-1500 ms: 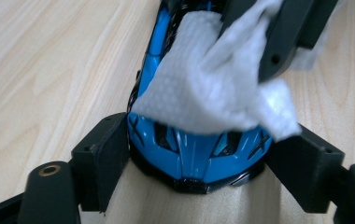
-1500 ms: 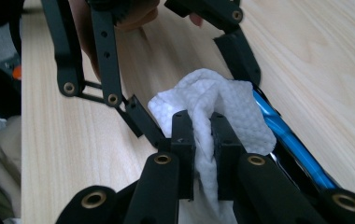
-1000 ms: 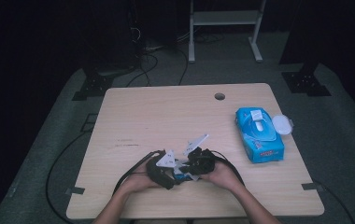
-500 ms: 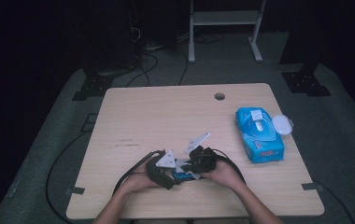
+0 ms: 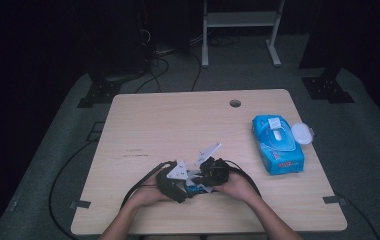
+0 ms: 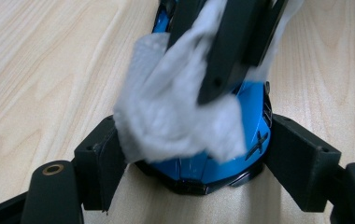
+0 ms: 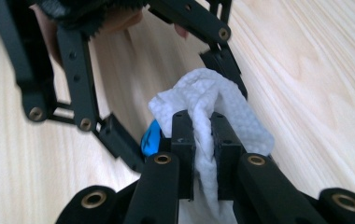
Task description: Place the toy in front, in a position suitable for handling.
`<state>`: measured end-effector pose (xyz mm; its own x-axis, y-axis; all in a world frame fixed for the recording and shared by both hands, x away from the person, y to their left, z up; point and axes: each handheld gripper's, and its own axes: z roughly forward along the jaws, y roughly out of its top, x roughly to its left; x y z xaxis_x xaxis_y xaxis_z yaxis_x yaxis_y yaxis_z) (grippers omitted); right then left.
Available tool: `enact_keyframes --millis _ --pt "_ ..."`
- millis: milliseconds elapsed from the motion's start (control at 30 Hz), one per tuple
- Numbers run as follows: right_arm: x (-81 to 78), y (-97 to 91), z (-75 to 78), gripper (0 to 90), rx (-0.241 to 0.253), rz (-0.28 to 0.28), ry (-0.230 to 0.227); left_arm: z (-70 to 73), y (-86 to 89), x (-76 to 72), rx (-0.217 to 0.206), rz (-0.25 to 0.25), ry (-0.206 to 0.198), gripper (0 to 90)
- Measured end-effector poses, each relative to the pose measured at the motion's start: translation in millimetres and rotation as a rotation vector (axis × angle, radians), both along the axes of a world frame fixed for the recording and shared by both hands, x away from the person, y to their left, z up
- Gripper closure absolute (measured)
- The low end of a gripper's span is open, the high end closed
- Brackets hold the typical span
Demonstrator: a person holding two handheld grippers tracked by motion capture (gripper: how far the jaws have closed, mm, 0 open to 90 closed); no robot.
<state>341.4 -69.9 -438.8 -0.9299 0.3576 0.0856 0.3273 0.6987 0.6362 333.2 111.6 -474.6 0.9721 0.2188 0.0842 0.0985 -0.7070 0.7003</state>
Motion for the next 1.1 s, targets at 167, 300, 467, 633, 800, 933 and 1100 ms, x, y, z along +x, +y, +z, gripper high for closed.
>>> enact_keyframes --millis 167,300,467,633,800,933,1100 --pt "0.7 12.9 -3.6 82.1 -0.02 0.009 -0.049 -0.9 0.4 -0.3 -0.014 0.005 0.006 25.0" --pt "5.8 -2.6 -0.3 82.1 -0.016 -0.036 -0.071 -1.5 0.3 -0.6 -0.023 0.008 0.006 25.0" --pt "9.5 -8.7 -0.5 82.1 -0.009 -0.072 -0.075 -0.9 -0.4 -0.3 -0.016 0.009 0.006 25.0" --pt "6.8 5.2 -4.7 82.1 -0.016 -0.03 -0.106 -1.2 1.2 0.4 -0.017 0.007 0.011 25.0" --pt "8.4 -5.9 -0.7 82.1 -0.017 -0.043 -0.091 -1.4 0.2 0.1 -0.019 0.006 0.006 25.1" --pt "2.8 -0.8 -3.3 82.1 0.003 -0.017 -0.089 -1.2 0.1 0.1 -0.015 0.004 0.009 25.0" --pt "-5.0 11.7 -5.7 82.0 -0.008 0.046 -0.091 -1.2 0.2 0.0 -0.015 0.004 0.01 25.0"
